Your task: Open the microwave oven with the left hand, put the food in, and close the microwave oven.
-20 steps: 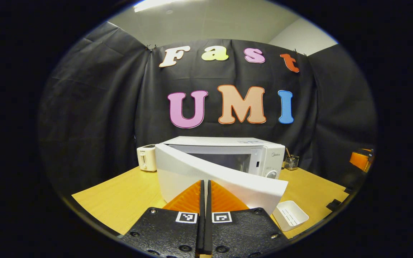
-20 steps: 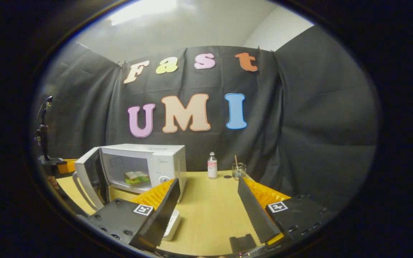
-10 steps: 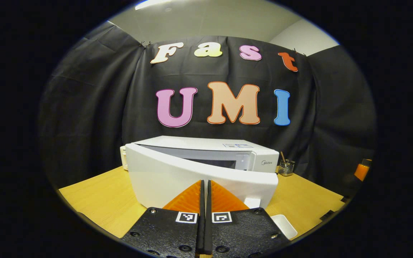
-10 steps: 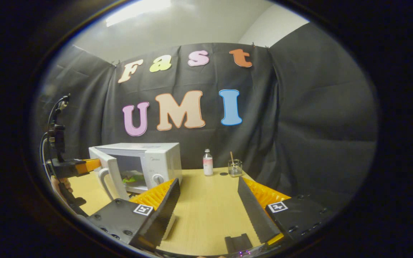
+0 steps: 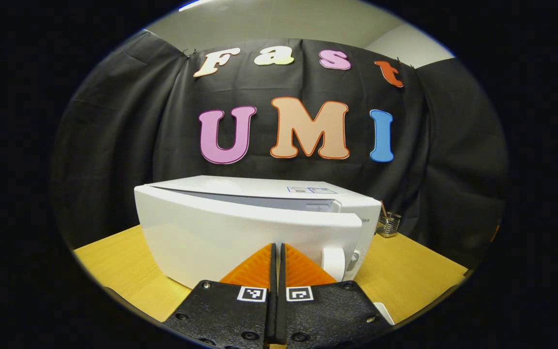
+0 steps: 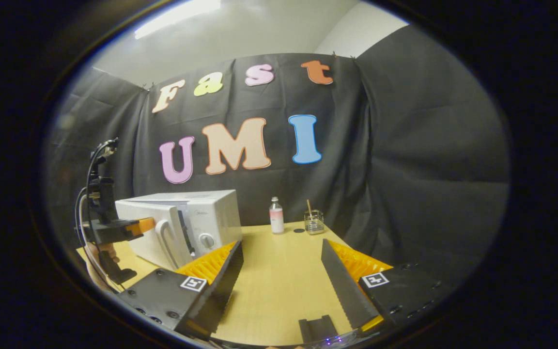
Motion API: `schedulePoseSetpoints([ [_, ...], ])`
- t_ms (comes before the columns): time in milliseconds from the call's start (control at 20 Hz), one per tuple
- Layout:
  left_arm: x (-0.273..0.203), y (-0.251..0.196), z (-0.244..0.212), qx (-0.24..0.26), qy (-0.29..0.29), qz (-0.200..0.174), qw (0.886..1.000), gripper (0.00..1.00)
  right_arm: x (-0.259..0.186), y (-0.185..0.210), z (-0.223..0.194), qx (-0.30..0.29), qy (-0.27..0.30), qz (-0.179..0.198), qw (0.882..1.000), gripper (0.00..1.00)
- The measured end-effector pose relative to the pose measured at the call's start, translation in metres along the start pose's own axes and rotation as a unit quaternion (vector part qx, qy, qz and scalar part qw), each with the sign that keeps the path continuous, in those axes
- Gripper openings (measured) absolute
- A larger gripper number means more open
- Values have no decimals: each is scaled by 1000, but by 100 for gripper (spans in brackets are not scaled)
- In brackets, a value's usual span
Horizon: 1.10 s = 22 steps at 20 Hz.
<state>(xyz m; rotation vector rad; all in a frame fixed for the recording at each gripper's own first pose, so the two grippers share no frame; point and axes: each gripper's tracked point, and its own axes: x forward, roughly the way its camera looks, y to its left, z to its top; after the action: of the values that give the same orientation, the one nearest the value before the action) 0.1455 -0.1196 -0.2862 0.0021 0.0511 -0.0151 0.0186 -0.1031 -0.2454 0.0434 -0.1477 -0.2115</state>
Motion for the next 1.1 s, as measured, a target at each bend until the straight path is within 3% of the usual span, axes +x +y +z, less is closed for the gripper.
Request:
schedulePoseSetpoints([
  [50,4,0,-3,1,3,1,1000,1,0,-1,-1,3,1,1,1000,92],
  [100,8,-2,-5,1,7,1,1000,1,1,-2,-2,6,3,1,1000,99],
  [150,13,-4,-6,2,10,0,1000,1,1,-3,-3,8,3,0,1000,92],
  [850,34,-7,-2,3,1,7,1000,1,11,3,-20,-1,26,6,1000,92],
  [900,35,-6,-2,1,2,7,1000,1,12,1,-19,-1,26,2,1000,99],
  [1000,35,-8,-3,3,1,7,1000,1,11,1,-17,-1,23,0,1000,100],
  [1050,34,-6,-3,6,1,7,1000,1,11,0,-18,0,23,-2,1000,92],
  [1100,35,-7,-2,10,2,8,1000,1,12,0,-19,1,24,-2,1000,92],
])
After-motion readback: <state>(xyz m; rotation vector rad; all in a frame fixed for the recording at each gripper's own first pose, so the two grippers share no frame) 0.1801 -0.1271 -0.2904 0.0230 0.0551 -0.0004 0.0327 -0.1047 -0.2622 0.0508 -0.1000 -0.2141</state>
